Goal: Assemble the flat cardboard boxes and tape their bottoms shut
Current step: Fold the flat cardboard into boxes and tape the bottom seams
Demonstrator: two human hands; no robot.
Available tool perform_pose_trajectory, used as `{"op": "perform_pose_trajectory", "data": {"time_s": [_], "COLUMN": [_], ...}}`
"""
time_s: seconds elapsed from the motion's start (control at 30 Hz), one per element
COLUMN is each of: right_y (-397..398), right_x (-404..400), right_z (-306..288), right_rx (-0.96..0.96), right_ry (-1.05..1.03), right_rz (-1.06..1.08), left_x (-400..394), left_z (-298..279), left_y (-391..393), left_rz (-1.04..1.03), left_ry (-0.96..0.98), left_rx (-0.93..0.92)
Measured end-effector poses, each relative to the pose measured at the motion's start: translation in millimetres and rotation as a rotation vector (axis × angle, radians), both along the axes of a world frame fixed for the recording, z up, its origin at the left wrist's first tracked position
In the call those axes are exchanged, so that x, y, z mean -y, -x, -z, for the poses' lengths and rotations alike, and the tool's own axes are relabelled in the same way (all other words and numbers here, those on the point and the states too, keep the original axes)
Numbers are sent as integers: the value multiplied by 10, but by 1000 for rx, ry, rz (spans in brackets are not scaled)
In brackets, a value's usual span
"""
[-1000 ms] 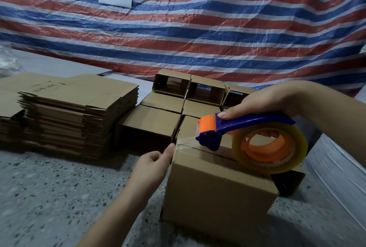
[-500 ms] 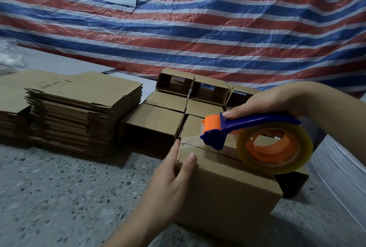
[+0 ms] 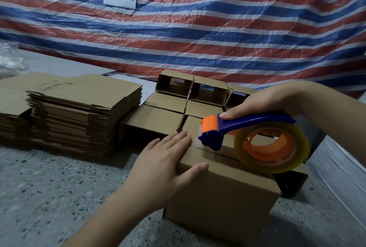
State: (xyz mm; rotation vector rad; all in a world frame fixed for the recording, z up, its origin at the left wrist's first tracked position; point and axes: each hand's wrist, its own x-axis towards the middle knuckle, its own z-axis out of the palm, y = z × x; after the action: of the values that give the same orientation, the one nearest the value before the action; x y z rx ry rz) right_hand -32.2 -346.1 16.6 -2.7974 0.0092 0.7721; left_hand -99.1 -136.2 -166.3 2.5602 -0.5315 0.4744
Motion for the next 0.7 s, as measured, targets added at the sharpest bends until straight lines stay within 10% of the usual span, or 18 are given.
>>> {"op": "perform_pose_trajectory", "data": {"time_s": [0.7], "right_y": [134], "right_x": [573], "right_z": [101], "right_rx": [-14], "right_ry": [223], "right_rz": [110], "left_x": [10], "left_z": [-296], "left_y": [56], "left_rz": [-47], "left_ry": [-408], "left_rx": [137]}}
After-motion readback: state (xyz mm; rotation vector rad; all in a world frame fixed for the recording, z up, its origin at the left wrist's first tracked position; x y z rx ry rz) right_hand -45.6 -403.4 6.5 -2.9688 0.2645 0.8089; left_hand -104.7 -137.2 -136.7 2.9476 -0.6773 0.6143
